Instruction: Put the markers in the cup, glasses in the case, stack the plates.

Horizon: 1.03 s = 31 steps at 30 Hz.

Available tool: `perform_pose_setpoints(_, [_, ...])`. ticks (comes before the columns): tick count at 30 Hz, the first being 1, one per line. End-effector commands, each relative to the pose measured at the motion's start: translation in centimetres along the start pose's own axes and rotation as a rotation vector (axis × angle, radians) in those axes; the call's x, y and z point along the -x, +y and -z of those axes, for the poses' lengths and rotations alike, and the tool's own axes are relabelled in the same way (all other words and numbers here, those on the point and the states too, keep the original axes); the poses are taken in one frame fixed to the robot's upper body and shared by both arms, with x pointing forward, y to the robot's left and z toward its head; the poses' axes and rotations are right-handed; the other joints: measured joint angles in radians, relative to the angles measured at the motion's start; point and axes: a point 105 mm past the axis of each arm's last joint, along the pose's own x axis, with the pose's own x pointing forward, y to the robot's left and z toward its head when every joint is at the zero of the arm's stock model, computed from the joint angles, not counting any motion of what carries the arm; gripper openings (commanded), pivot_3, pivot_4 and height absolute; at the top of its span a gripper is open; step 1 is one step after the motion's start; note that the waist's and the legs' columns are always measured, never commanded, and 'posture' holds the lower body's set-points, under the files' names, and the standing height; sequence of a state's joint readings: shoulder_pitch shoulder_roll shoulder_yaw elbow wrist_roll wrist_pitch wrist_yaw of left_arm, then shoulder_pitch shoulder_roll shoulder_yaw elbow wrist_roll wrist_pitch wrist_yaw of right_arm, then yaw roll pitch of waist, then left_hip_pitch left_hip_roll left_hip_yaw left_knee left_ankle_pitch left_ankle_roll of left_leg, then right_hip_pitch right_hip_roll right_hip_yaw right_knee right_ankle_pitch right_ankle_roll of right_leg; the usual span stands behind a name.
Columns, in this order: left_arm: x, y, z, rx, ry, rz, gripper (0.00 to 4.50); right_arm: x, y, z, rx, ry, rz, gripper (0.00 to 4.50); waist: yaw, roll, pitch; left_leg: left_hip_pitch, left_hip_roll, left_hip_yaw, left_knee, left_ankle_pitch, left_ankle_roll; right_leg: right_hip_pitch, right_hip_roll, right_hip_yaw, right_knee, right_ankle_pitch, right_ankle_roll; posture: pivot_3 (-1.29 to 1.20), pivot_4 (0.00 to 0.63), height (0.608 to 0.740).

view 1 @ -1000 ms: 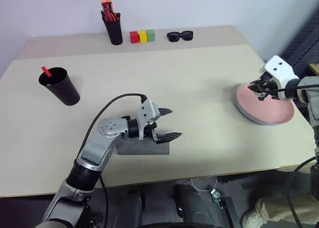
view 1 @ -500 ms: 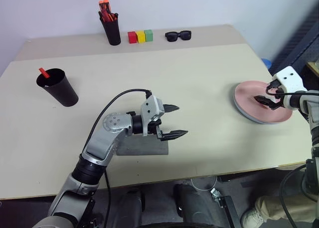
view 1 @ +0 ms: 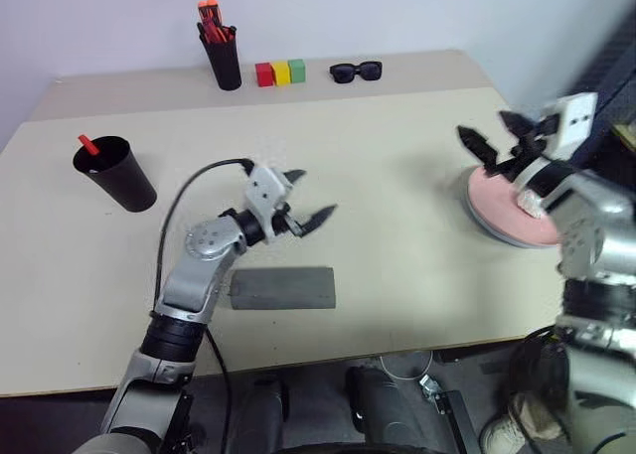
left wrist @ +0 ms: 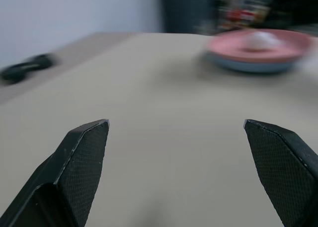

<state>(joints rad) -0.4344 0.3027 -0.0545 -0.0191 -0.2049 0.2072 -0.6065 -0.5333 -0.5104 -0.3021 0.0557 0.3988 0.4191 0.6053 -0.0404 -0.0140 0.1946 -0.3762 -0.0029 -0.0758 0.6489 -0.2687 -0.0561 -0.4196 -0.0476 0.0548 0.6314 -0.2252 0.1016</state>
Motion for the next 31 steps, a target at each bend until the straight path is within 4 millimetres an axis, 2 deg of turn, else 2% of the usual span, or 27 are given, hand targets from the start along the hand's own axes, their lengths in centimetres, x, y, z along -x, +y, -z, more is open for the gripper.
perform_pose_setpoints(1, [1.4,2.7,-1.0,-0.039,-0.080,-0.167,4.50,-0.6,3.4,-1.5,0.067,-0.095,-0.049,4.44,0.000,0.000,0.000,0.000,0.000,0.000,0.000,0.000,0.000,0.000,0.000,0.000,0.000,0.000,0.000,0.00,0.150,0.740])
perform_pose_setpoints(4, [2.5,3.1,-0.4,-0.057,-0.082,-0.211,4.50,-0.4,5.1,-1.3,0.113,-0.107,-0.108,4.44,0.003,0.000,0.000,0.000,0.000,0.000,0.000,0.000,0.000,0.000,0.000,0.000,0.000,0.000,0.000,0.00,0.150,0.740])
perform_pose_setpoints(6, [3.3,3.2,-0.3,-0.041,-0.099,-0.245,4.50,0.0,5.2,-0.9,0.135,-0.113,-0.112,4.44,0.006,0.000,0.000,0.000,0.000,0.000,0.000,0.000,0.000,0.000,0.000,0.000,-0.001,0.000,0.000,0.00,0.150,0.740])
perform_pose_setpoints(13, [6.0,4.5,0.9,0.101,-0.145,-0.420,4.50,2.3,5.8,2.8,0.132,-0.051,-0.159,4.44,0.010,0.000,0.000,0.001,0.000,0.000,0.000,0.000,0.000,0.001,0.000,0.000,0.000,0.000,0.000,0.00,0.150,0.740])
perform_pose_setpoints(21, [6.4,3.8,0.3,0.106,-0.203,-0.383,4.50,4.0,6.8,4.1,0.115,-0.019,-0.213,4.44,0.005,0.000,0.000,0.001,0.000,0.000,-0.001,0.000,0.000,0.001,0.000,0.000,-0.001,0.000,0.000,0.00,0.150,0.740])
perform_pose_setpoints(26, [6.1,3.3,0.6,0.106,-0.193,-0.373,4.50,4.2,6.1,3.9,0.128,-0.012,-0.206,4.44,0.005,0.000,0.000,0.001,0.000,0.000,0.000,0.000,0.000,0.001,0.000,0.000,-0.001,0.000,-0.001,0.00,0.150,0.740])
perform_pose_setpoints(31, [6.3,2.5,1.5,0.116,-0.172,-0.341,4.50,4.5,6.3,3.5,0.134,-0.015,-0.213,4.44,0.004,0.000,0.000,0.001,0.000,0.000,-0.001,0.000,0.000,0.001,0.000,0.000,-0.001,0.000,0.000,0.00,0.150,0.740])
